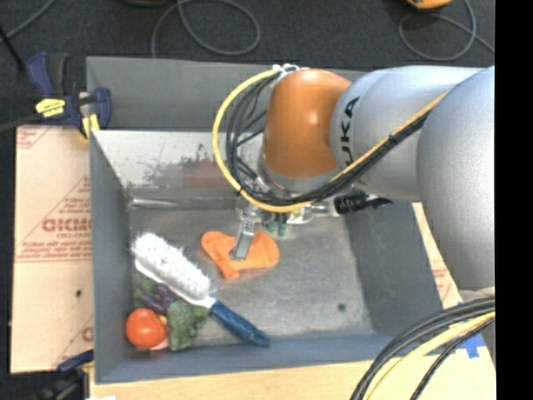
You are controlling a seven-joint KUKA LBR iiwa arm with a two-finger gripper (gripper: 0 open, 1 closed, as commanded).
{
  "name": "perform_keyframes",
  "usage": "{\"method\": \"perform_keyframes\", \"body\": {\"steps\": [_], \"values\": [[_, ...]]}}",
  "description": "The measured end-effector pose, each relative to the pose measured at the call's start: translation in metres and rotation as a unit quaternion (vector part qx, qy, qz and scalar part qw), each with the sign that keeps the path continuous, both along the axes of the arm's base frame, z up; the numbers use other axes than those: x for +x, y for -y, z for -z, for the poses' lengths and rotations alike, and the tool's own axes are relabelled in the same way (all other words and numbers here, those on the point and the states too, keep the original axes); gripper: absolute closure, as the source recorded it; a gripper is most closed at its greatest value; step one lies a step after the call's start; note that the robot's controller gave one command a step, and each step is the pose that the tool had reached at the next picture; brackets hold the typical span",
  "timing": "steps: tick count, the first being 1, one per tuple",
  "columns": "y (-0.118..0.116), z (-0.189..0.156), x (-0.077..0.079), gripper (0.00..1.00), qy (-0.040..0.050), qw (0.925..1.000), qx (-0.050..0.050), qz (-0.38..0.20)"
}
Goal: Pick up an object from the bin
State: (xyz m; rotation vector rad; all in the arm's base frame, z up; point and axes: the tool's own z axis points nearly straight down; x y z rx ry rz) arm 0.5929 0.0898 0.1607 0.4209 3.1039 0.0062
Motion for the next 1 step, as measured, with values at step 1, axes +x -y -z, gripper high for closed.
{"method": "perform_keyframes", "body": {"steps": [1], "values": [[0.0004,0.0631,-0.0082,0.0,0.0017,0.9993,0.0,0.038]]}}
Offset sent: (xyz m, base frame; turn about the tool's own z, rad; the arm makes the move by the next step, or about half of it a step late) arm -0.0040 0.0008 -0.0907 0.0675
